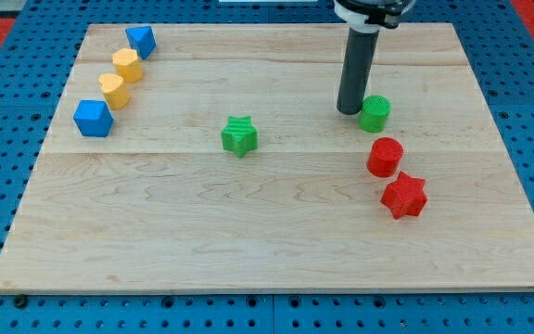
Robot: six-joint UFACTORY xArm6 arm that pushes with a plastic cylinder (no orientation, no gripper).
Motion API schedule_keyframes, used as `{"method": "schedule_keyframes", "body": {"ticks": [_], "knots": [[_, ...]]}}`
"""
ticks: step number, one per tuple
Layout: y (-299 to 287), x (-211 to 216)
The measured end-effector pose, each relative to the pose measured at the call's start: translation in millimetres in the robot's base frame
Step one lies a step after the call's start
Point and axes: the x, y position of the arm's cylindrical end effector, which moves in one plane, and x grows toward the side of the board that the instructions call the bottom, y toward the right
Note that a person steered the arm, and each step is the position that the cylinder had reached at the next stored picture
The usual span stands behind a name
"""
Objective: Slide the green star a bit up
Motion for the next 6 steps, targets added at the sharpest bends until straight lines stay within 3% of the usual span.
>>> {"method": "schedule_keyframes", "body": {"ticks": [1,3,4,5,6], "knots": [[32,1],[-52,19],[-80,79],[-127,84],[-118,40]]}}
